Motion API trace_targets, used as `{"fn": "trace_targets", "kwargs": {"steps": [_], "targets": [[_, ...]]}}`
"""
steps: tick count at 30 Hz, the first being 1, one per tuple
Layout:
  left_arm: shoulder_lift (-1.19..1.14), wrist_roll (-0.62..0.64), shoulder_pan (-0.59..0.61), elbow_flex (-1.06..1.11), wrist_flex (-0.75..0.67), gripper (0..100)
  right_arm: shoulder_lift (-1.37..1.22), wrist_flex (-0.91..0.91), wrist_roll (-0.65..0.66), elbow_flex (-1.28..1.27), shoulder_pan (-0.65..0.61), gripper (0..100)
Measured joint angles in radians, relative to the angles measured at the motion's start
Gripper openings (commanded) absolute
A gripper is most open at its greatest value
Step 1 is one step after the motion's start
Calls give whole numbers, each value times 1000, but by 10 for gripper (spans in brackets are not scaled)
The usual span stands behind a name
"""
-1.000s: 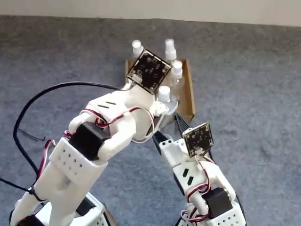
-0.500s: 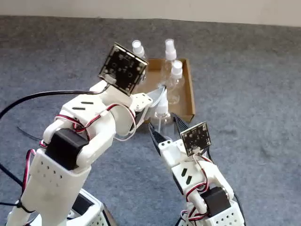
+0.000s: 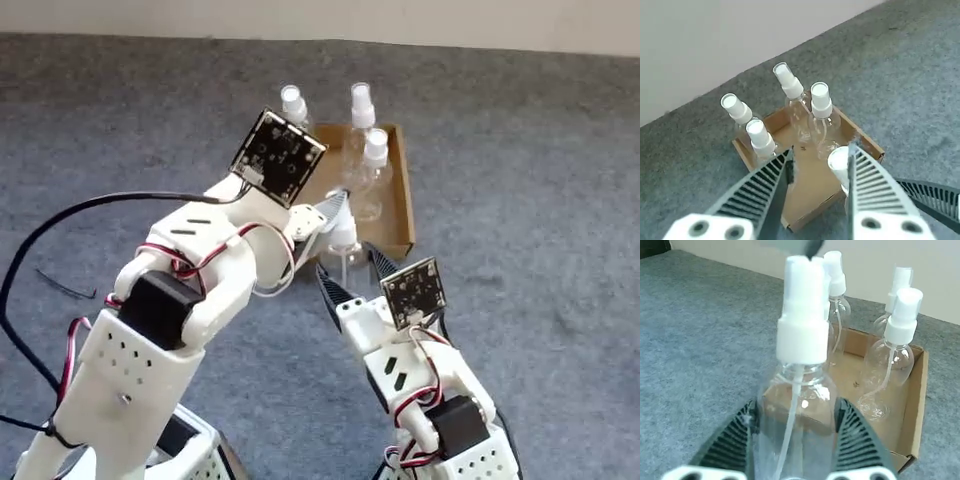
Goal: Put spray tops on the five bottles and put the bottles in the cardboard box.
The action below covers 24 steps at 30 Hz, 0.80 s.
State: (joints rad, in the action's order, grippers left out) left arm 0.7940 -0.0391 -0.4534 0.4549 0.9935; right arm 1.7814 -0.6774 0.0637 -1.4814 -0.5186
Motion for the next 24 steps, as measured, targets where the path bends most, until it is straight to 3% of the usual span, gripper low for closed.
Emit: {"fn": "trace_targets", "kwargs": {"steps": [7, 16, 24], "targets": [[11, 2, -5, 41, 0, 171, 0, -2, 0, -2, 0, 4], [-2, -44, -100, 41, -5, 171, 14, 2, 0, 3, 3, 4], [51, -84, -55, -29, 68, 171, 3, 3, -2, 2, 0, 4]]}}
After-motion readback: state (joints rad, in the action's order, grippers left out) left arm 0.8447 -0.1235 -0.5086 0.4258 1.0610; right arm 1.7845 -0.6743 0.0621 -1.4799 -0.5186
